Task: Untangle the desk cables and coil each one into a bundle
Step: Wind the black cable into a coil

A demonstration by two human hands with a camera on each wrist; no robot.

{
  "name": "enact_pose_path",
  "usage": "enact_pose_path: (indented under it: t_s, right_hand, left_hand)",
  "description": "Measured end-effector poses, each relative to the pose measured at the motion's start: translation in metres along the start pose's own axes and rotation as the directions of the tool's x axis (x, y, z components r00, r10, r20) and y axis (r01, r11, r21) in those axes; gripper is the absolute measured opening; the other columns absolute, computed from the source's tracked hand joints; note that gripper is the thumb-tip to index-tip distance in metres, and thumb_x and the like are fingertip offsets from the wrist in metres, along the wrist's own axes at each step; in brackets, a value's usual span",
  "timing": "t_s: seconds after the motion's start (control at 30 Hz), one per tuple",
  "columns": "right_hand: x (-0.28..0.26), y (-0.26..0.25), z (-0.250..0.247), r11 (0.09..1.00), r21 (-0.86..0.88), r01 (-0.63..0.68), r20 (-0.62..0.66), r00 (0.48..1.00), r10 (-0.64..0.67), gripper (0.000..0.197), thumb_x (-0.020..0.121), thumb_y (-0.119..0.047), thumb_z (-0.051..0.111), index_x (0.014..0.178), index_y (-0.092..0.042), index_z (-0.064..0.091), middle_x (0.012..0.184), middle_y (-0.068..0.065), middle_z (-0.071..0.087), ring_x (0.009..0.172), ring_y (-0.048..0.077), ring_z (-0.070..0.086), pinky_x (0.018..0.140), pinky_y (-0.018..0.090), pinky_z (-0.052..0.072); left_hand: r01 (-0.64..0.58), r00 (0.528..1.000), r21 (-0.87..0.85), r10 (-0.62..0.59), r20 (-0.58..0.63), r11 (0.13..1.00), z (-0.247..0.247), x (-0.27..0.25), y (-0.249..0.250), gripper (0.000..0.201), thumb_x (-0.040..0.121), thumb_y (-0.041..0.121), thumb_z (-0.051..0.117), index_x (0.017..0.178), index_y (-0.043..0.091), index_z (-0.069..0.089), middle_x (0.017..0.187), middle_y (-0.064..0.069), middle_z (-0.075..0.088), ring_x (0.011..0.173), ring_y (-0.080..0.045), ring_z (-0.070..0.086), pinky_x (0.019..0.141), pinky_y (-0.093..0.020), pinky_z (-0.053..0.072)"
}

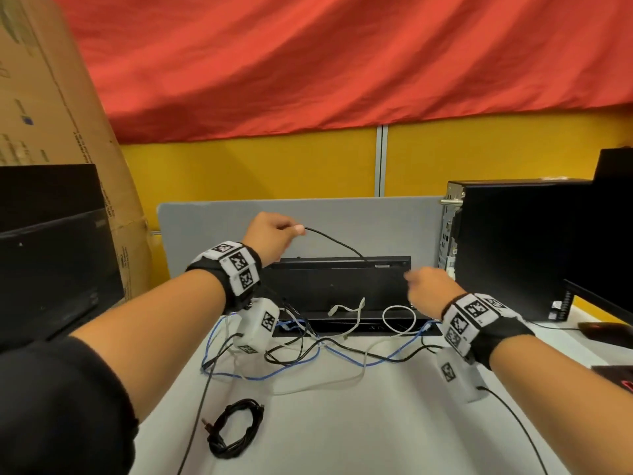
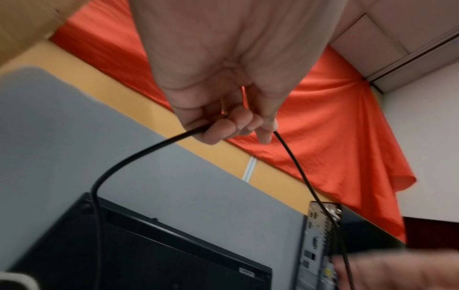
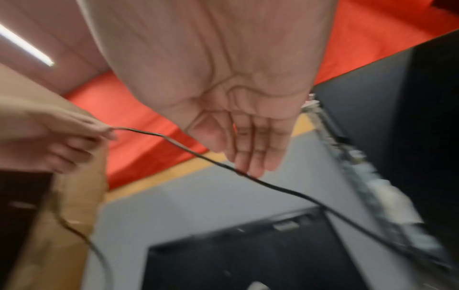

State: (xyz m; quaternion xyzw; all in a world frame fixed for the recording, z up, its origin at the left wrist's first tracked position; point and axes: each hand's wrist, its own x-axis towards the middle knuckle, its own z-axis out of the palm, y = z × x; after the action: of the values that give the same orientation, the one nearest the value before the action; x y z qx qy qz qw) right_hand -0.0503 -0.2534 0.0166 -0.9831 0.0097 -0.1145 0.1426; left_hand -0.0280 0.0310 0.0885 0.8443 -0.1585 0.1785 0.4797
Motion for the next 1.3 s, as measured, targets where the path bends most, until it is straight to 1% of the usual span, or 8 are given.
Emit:
enact_pose_path:
  t_s: [0.17,0.3,0.5,0.77,0.9,1.03,1.17,1.3]
  right_hand:
    - [-0.007,-0.081,-0.033,0.86,0.381,0.338,-0.196,0.939,-0.283,0.047,0.095,-0.025,0.054,0.14,-0.013,0.047,0.136,0.006,0.057,0.126,0.022,0.053,0.105,0.033,0.039]
    - [-0.003,-0.095,-0.051,0.853,0.359,0.379,-0.289,0.914,-0.284,0.026,0.097,-0.033,0.056,0.114,-0.022,0.071,0.089,-0.005,0.072,0.075,0.008,0.06,0.065,0.019,0.042]
    - [0.011,-0.038,-0.062,0.934,0.326,0.146,-0.345,0.938,-0.026,0.02,0.093,-0.029,0.061,0.099,-0.016,0.075,0.09,0.004,0.072,0.082,0.02,0.064,0.077,0.03,0.05]
    - [0.016,0.05,-0.055,0.938,0.286,-0.195,-0.46,0.831,0.313,0.021,0.091,-0.035,0.054,0.076,-0.026,0.066,0.069,-0.003,0.062,0.06,0.017,0.056,0.053,0.024,0.044]
    - [0.011,0.072,-0.047,0.92,0.231,-0.316,-0.303,0.875,0.377,0.02,0.092,-0.025,0.055,0.082,-0.022,0.071,0.076,0.004,0.065,0.065,0.021,0.056,0.061,0.029,0.045]
    - [0.006,0.04,-0.041,0.955,0.145,-0.258,-0.143,0.95,0.278,0.021,0.093,-0.012,0.052,0.106,-0.011,0.068,0.106,0.014,0.067,0.093,0.03,0.06,0.082,0.035,0.049]
    - [-0.001,-0.021,-0.039,0.978,0.206,0.029,-0.121,0.993,-0.004,0.044,0.095,-0.009,0.048,0.138,-0.011,0.049,0.137,0.014,0.055,0.127,0.031,0.05,0.107,0.043,0.04]
    - [-0.008,-0.082,-0.031,0.871,0.447,0.204,-0.059,0.978,-0.199,0.043,0.097,-0.018,0.051,0.14,-0.013,0.048,0.134,0.007,0.059,0.123,0.02,0.054,0.105,0.033,0.039]
  left_hand:
    - [-0.076,0.993,-0.03,0.079,0.085,0.997,0.036,-0.002,0.022,0.021,0.093,0.021,0.062,0.095,0.002,0.073,0.053,0.0,0.045,0.048,-0.011,0.039,0.052,-0.025,0.037]
    - [-0.159,0.976,0.003,0.157,0.154,0.987,0.036,0.0,0.031,0.021,0.092,0.025,0.064,0.091,0.008,0.075,0.044,0.013,0.047,0.042,-0.001,0.039,0.047,-0.014,0.033]
    - [-0.078,0.987,0.188,0.049,0.154,0.979,0.001,0.011,0.003,0.025,0.096,0.026,0.058,0.089,0.008,0.074,0.046,0.005,0.033,0.034,-0.005,0.027,0.04,-0.015,0.026]
    - [0.029,0.992,0.329,-0.067,0.105,0.944,-0.032,0.011,-0.034,0.026,0.097,0.027,0.055,0.088,0.012,0.073,0.054,0.002,0.039,0.048,-0.012,0.033,0.051,-0.023,0.03]
    - [0.044,0.993,0.325,-0.077,0.089,0.945,-0.04,0.007,-0.041,0.024,0.098,0.025,0.055,0.087,0.012,0.072,0.056,0.002,0.043,0.051,-0.011,0.035,0.052,-0.023,0.03]
    - [-0.015,0.993,0.288,-0.02,0.119,0.958,-0.021,0.004,-0.025,0.024,0.098,0.025,0.055,0.089,0.011,0.072,0.055,0.003,0.04,0.05,-0.01,0.035,0.051,-0.023,0.031]
    - [-0.103,0.977,0.234,0.055,0.205,0.967,0.009,0.002,-0.005,0.023,0.098,0.025,0.055,0.086,0.012,0.071,0.055,0.004,0.038,0.049,-0.009,0.033,0.045,-0.013,0.029]
    - [-0.163,0.959,0.209,0.106,0.262,0.964,0.037,-0.001,0.01,0.022,0.097,0.025,0.057,0.083,0.014,0.07,0.057,0.003,0.041,0.052,-0.009,0.036,0.048,-0.014,0.029]
